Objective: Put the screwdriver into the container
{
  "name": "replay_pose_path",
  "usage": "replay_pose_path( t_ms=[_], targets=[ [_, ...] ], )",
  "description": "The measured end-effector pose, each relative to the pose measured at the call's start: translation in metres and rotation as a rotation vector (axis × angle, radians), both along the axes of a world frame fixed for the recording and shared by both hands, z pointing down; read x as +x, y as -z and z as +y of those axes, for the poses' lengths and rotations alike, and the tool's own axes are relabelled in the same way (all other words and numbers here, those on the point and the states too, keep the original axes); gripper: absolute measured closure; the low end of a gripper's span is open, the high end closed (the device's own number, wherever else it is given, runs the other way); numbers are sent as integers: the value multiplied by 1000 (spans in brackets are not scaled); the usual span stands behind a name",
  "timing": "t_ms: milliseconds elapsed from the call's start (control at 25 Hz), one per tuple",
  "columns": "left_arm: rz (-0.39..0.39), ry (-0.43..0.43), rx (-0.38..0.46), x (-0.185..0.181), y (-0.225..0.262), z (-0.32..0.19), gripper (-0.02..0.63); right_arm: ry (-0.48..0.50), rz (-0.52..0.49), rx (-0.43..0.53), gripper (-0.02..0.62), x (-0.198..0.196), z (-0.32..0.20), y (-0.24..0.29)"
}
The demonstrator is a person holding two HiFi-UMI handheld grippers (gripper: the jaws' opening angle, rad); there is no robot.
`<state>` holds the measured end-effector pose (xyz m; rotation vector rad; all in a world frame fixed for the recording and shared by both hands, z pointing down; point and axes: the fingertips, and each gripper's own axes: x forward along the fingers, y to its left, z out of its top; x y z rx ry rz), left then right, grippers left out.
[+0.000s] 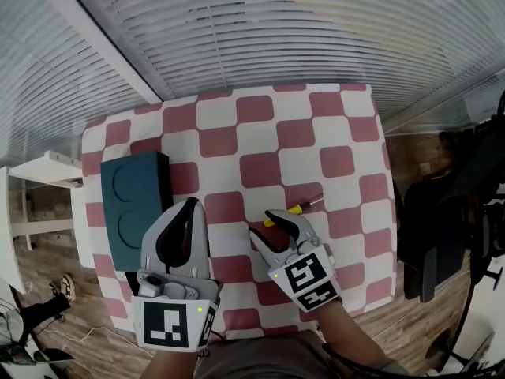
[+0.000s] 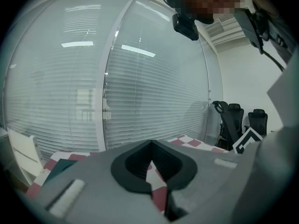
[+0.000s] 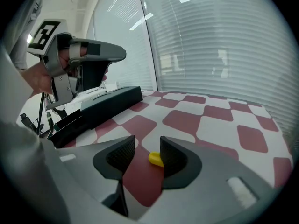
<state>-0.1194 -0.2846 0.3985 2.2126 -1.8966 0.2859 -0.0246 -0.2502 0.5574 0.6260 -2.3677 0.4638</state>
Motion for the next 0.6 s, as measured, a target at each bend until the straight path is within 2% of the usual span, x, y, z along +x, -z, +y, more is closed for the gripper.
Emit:
replay_pose_path(
  t_ms=[360,600],
  targets=[
    [-6,-25,10,17,6,6,606,-37,38,-17,408,26,11,-3],
    [-10,-70,16,39,10,8,606,-111,35,-34,406,53,15,-2]
  ],
)
